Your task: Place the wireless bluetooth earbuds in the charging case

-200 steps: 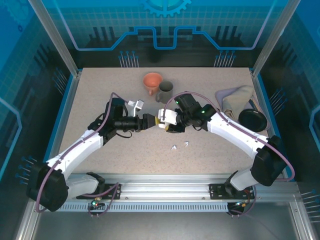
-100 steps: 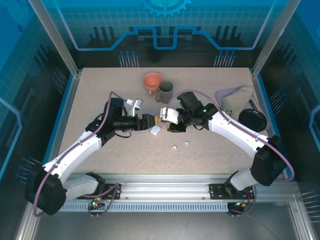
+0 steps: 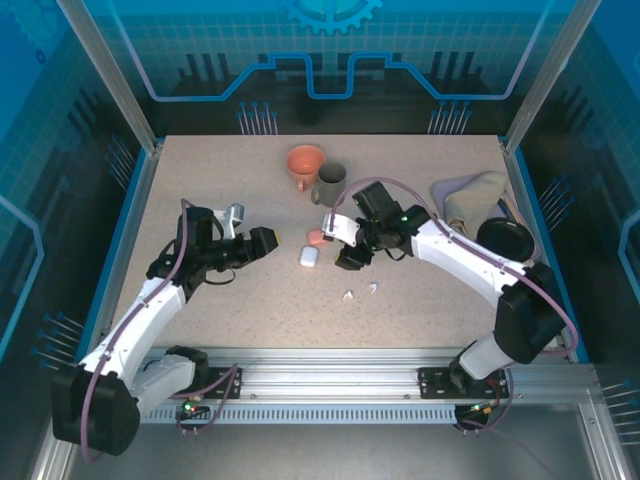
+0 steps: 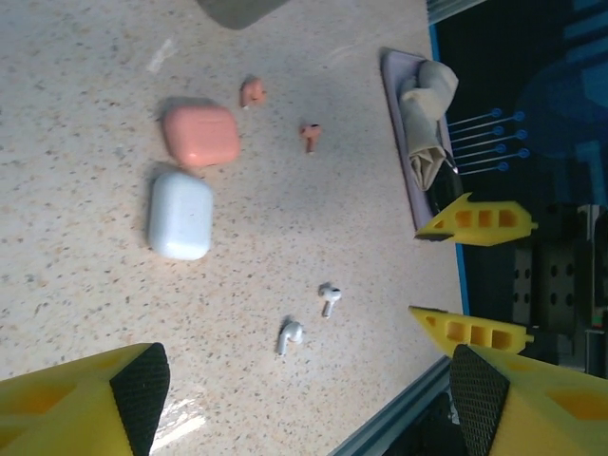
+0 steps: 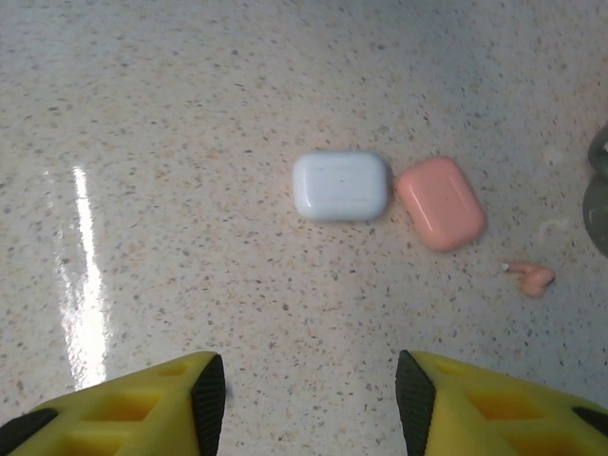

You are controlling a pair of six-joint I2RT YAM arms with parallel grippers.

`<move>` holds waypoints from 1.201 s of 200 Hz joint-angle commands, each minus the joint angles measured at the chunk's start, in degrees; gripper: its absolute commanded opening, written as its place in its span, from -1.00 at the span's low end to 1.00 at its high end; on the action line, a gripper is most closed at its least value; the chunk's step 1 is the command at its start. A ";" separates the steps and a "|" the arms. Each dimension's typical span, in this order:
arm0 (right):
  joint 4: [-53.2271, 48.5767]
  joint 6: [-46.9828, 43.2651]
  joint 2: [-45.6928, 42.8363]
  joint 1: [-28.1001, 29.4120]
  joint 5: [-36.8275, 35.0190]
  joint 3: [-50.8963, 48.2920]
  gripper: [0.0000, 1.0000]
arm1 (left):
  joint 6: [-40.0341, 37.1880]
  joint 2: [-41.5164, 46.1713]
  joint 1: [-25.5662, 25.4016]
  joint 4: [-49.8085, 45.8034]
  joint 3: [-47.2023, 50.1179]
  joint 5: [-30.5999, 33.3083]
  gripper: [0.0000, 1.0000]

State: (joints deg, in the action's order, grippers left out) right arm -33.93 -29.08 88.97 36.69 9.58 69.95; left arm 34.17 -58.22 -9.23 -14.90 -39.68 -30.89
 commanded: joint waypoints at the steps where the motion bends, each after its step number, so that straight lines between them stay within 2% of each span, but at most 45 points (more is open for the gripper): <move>1: -4.61 13.79 4.42 -0.44 -3.52 5.41 0.08 | -0.15 -1.69 0.67 -3.50 0.13 2.75 0.62; 40: -8.13 33.97 11.96 2.28 -2.38 12.53 0.18 | -0.32 -0.66 0.80 -5.02 -0.09 8.43 0.68; 65: -7.35 39.49 16.74 4.63 -2.09 15.26 0.39 | -1.25 2.58 0.80 -7.72 0.04 12.70 0.70; 81: -7.00 42.60 20.39 5.16 0.46 17.56 0.49 | -2.20 5.47 0.80 -10.03 0.16 15.29 0.71; 123: -10.62 44.20 28.89 7.13 1.93 25.23 0.60 | -5.15 12.91 0.80 -15.78 0.57 20.72 0.79; 156: -10.91 42.83 33.66 8.29 2.05 30.84 0.60 | -5.34 15.23 0.80 -16.92 1.16 21.05 0.81; 206: -16.62 40.01 42.82 8.52 1.52 42.95 0.60 | -5.32 15.57 0.80 -17.27 1.54 20.88 0.82; 240: -19.86 39.23 47.24 8.30 0.60 47.22 0.60 | -5.24 15.93 0.80 -17.36 1.80 20.79 0.83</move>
State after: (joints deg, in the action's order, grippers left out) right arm -48.34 11.51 132.97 44.69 10.55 114.17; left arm 29.85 -43.20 -8.82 -31.07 -38.87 -10.70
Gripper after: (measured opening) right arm 0.798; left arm 0.913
